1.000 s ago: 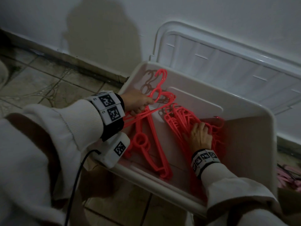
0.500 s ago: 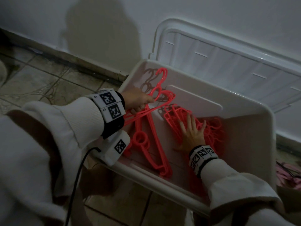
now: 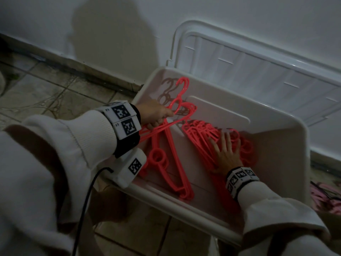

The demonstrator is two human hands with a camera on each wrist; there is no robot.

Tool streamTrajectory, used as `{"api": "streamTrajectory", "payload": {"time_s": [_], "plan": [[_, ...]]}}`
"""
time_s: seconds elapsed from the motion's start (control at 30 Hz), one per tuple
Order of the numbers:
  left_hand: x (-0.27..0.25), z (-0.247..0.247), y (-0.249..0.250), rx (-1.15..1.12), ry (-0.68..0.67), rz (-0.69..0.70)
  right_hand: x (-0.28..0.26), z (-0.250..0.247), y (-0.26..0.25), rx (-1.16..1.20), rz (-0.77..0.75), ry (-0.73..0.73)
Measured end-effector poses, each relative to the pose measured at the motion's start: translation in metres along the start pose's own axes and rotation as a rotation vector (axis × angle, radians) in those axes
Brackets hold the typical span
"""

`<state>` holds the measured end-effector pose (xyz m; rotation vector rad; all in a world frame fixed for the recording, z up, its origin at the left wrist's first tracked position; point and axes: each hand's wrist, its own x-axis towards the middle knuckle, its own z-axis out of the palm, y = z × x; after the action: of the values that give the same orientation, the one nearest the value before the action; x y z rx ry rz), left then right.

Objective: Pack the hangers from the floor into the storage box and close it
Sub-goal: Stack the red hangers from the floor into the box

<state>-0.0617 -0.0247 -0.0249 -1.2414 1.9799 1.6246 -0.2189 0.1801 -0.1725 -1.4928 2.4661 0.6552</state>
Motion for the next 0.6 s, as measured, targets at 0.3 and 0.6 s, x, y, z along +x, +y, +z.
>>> {"api": "streamTrajectory", "payload": {"time_s": [0.3,0.6], "plan": [[0.001,0.001,0.000,0.003,-0.004,0.031,0.009,-0.016,-0.006,-0.047,0.101,0.116],[0.004,0.001,0.000,0.000,-0.006,-0.014,0.027,0.005,-0.021,-0.163,-0.464,0.274]]}}
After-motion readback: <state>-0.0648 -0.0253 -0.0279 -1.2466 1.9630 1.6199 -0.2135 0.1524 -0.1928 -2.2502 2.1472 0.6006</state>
